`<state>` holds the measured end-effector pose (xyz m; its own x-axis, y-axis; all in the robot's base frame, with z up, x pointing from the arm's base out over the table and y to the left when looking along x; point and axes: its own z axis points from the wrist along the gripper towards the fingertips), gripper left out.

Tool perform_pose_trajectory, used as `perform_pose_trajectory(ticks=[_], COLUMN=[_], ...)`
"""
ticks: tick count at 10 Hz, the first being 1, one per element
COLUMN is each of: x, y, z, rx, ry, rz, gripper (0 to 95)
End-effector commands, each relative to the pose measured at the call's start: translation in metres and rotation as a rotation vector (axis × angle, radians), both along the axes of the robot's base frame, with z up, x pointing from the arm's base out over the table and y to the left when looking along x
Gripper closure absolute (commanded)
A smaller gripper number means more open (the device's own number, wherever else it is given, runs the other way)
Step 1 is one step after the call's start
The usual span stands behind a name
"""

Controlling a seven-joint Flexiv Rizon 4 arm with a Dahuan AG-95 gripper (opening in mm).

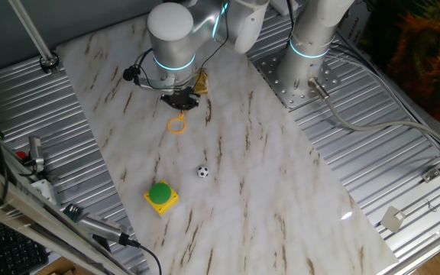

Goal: Attach the bubble ring to the ball

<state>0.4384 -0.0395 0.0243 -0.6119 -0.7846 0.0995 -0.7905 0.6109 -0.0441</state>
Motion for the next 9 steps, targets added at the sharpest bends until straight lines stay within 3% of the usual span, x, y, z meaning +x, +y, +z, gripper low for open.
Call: perform_pose_trajectory(ticks=[1, 9], x=[0.0007, 0.0012], y=[-0.0002, -0.0005], z=[-0.0009, -0.0059], rx=[-0.003, 0.001], ry=[-0.003, -0.013], rz=[0.006, 0.013], gripper=[76.0, 76.0])
